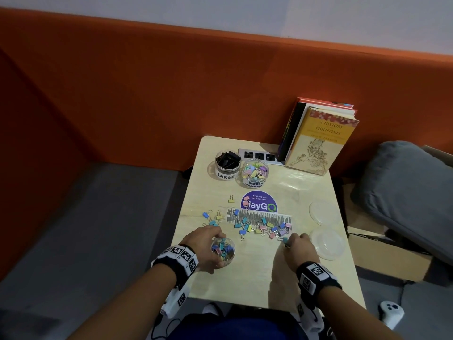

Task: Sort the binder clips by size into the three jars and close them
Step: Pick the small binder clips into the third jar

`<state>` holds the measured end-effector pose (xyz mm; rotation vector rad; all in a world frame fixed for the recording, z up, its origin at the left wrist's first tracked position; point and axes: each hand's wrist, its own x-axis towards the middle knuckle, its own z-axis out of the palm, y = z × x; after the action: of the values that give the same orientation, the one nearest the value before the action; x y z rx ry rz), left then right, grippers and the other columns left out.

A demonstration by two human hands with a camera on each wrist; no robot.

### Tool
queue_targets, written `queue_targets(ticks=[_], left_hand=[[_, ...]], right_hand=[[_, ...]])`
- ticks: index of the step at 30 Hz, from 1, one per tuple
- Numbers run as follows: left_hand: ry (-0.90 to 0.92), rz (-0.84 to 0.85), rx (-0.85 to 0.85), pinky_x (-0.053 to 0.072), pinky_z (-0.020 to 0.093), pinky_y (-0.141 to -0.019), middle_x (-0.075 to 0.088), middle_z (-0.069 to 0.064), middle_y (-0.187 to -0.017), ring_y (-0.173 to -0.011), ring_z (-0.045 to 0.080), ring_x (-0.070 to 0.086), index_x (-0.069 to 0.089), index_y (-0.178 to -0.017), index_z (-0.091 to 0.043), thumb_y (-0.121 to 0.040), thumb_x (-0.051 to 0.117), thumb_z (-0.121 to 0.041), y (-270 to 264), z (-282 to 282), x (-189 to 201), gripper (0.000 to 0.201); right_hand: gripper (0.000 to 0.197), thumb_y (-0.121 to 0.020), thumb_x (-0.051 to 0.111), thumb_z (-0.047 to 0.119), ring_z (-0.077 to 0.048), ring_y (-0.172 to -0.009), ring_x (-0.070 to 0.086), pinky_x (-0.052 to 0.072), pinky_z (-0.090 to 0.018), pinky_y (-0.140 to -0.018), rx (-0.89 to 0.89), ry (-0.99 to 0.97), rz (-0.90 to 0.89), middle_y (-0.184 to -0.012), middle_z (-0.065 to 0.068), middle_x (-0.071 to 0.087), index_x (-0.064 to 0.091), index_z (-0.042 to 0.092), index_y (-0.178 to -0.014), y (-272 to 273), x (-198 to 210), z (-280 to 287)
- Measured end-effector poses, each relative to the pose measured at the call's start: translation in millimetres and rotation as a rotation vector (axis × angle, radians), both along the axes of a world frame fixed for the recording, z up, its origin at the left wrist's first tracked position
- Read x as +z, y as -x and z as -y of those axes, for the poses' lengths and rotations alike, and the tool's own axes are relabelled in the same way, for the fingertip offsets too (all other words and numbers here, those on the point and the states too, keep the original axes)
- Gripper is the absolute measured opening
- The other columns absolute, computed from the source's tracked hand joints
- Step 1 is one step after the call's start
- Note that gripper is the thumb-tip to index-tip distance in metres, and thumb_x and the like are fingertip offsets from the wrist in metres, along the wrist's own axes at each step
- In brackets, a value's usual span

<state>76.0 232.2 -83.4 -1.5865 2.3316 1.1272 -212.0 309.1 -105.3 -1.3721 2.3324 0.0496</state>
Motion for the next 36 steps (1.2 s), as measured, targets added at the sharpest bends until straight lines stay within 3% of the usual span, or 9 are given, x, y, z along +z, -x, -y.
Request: queue_targets(ticks=[5,8,11,14,17,22,26,33,36], left_hand=[[-0.002,0.000,-0.001,0.051,0.035,-0.095,0.054,-0.020,-0.124,-0.112,0.012,0.053,0.055,-0.110,-0.041,-0.051,0.092,-0.039,0,0,0,0.070],[0.003,-0.002,0.005,0.051,0.033,-0.094,0.054,-0.020,-0.123,-0.111,0.011,0.054,0.055,-0.109,-0.042,-0.050,0.091,-0.040,-1,-1,0,0.070],[0.009,-0.005,0.001,0.051,0.033,-0.093,0.054,-0.019,-0.123,-0.110,0.012,0.053,0.055,-0.111,-0.039,-0.052,0.092,-0.039,-1,-1,0,0.069],[0.012,-0.007,0.000,0.051,0.033,-0.094,0.054,-0.019,-0.122,-0.110,0.012,0.054,0.055,-0.111,-0.039,-0.052,0.092,-0.038,0,-1,0,0.069],[0.009,-0.003,0.005,0.052,0.034,-0.094,0.054,-0.020,-0.123,-0.110,0.011,0.054,0.053,-0.108,-0.041,-0.052,0.092,-0.039,-1,-3,1,0.068],[0.010,-0.002,0.009,0.051,0.034,-0.095,0.054,-0.020,-0.124,-0.111,0.011,0.053,0.055,-0.111,-0.040,-0.052,0.092,-0.038,-1,-3,0,0.070],[0.013,-0.002,0.005,0.050,0.033,-0.096,0.054,-0.018,-0.125,-0.112,0.012,0.053,0.056,-0.113,-0.038,-0.053,0.092,-0.038,-1,-2,0,0.070],[0.005,-0.010,0.005,0.051,0.033,-0.095,0.053,-0.019,-0.124,-0.111,0.011,0.054,0.056,-0.113,-0.038,-0.053,0.092,-0.038,-1,-1,0,0.070],[0.009,-0.007,0.003,0.051,0.033,-0.095,0.054,-0.019,-0.124,-0.111,0.011,0.053,0.057,-0.114,-0.038,-0.053,0.092,-0.038,0,-1,1,0.071]], right_hand=[[0.012,-0.093,0.056,0.018,-0.021,-0.091,0.057,0.040,-0.022,-0.073,0.100,0.073,0.133,-0.100,-0.001,0.052,0.066,0.017,-0.099,-18,2,4],[0.013,-0.089,0.062,0.016,-0.012,-0.079,0.056,0.038,-0.015,-0.062,0.107,0.146,0.237,-0.097,0.000,0.060,0.059,0.027,-0.082,-25,5,7],[0.008,-0.088,0.061,0.014,-0.014,-0.082,0.052,0.040,-0.023,-0.071,0.033,0.193,0.210,-0.105,-0.003,0.060,0.063,0.020,-0.093,-24,8,11],[0.016,-0.091,0.057,0.025,-0.014,-0.086,0.048,0.039,-0.024,-0.073,-0.009,0.147,0.175,-0.104,0.000,0.050,0.058,0.017,-0.105,-23,7,11],[0.018,-0.092,0.056,0.033,-0.015,-0.083,0.052,0.040,-0.024,-0.070,0.027,0.065,0.148,-0.100,-0.001,0.053,0.059,0.018,-0.101,-23,5,8],[0.015,-0.092,0.056,0.022,-0.019,-0.088,0.057,0.045,-0.024,-0.075,0.158,0.038,0.101,-0.103,-0.005,0.065,0.068,0.017,-0.097,-27,1,7],[0.011,-0.088,0.056,0.017,-0.018,-0.084,0.053,0.039,-0.022,-0.072,0.167,0.056,0.104,-0.104,-0.005,0.064,0.066,0.019,-0.091,-32,-1,7],[0.008,-0.085,0.059,0.017,-0.016,-0.080,0.051,0.039,-0.021,-0.068,0.145,-0.013,0.098,-0.095,-0.001,0.061,0.061,0.023,-0.080,-34,3,9],[0.008,-0.087,0.060,0.021,-0.014,-0.078,0.053,0.036,-0.018,-0.058,0.144,-0.012,0.127,-0.086,0.003,0.059,0.059,0.023,-0.080,-34,12,10]])
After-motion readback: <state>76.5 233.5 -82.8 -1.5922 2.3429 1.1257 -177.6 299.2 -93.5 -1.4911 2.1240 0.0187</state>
